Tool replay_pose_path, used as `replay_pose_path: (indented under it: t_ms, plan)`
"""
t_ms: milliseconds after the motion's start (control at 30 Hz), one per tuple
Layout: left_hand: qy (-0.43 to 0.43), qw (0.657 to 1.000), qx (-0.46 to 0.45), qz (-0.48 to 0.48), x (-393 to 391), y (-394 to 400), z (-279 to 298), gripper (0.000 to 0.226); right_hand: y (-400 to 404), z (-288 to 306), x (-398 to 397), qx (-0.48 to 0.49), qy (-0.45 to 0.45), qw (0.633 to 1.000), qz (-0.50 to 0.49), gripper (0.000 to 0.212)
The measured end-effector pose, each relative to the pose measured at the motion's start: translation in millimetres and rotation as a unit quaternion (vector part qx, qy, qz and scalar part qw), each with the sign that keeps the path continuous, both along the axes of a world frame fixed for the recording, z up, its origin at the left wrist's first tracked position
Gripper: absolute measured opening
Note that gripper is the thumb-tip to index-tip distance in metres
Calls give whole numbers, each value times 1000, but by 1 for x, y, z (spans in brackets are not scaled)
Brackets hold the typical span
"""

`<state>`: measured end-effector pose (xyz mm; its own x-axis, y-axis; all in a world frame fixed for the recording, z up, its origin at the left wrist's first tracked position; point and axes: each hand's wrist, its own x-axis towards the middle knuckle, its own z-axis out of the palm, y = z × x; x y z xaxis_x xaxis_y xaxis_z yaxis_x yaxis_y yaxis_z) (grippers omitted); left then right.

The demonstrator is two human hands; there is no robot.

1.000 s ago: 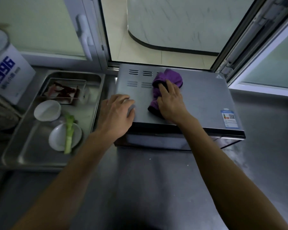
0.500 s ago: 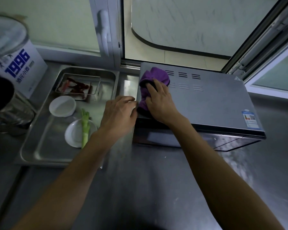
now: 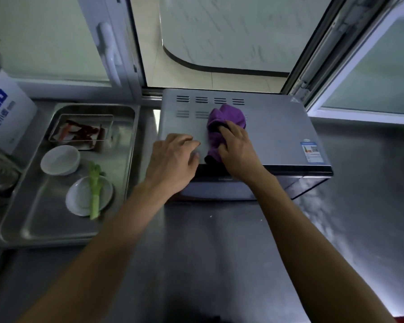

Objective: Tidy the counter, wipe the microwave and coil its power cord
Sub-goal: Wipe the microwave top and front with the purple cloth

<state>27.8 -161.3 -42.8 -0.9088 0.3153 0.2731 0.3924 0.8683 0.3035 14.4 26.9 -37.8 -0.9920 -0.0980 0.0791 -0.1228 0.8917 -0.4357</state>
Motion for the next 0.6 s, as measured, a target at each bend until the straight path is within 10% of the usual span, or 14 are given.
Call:
replay_pose_path:
  t_ms: [600]
  plan:
    - [0,999,-48,-24,37,158,-7,27,174,-17,38,1,33,997,-70,68]
